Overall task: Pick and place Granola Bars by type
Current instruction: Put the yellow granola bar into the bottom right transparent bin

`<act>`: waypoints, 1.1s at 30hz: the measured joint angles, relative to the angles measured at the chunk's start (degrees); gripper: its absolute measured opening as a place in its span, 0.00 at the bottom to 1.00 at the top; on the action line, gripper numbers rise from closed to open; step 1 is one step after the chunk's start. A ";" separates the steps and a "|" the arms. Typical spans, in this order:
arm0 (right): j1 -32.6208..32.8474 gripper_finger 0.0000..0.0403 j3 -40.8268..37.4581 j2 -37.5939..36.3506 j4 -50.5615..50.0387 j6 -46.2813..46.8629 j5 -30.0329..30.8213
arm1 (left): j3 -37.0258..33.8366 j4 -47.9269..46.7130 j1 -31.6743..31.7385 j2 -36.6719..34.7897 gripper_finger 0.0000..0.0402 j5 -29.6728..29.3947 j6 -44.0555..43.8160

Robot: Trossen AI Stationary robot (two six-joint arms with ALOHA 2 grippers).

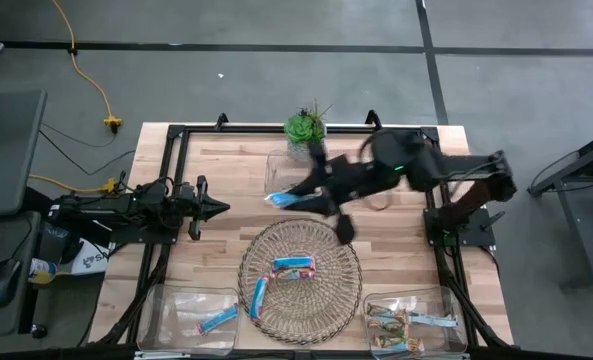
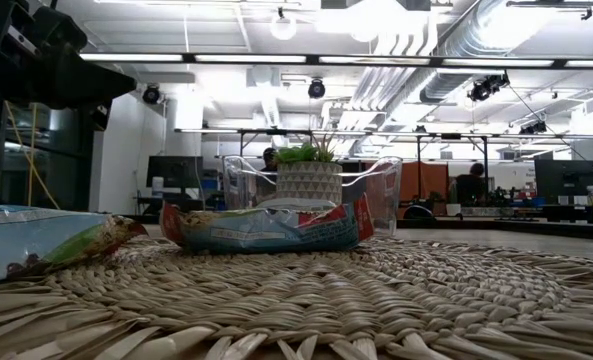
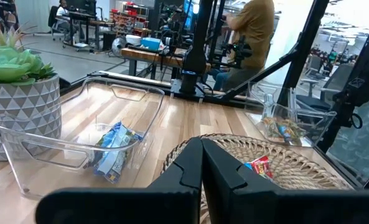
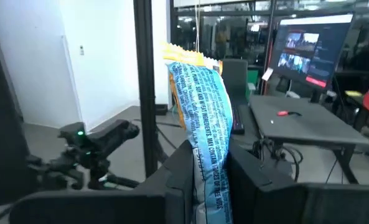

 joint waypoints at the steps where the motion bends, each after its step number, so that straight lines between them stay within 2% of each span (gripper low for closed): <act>1: 0.03 0.14 0.00 -1.20 -1.76 0.68 0.01 | 0.00 -0.01 -0.01 0.00 0.00 0.00 0.01; 8: 3.78 0.14 0.00 -10.01 -18.74 5.61 6.67 | 0.00 0.00 0.00 0.00 0.00 0.00 -0.01; 16: 13.16 0.14 -0.01 -17.21 -32.61 16.09 15.98 | 0.00 -0.01 0.00 0.00 0.00 0.00 0.01; 21: 19.66 0.14 -0.02 -19.01 -40.98 26.14 17.78 | 0.00 -0.01 0.01 0.00 0.00 0.00 -0.01; 33: 32.25 0.14 -0.07 -18.13 -56.89 51.30 17.09 | 0.01 -0.01 0.01 0.02 0.00 0.00 0.01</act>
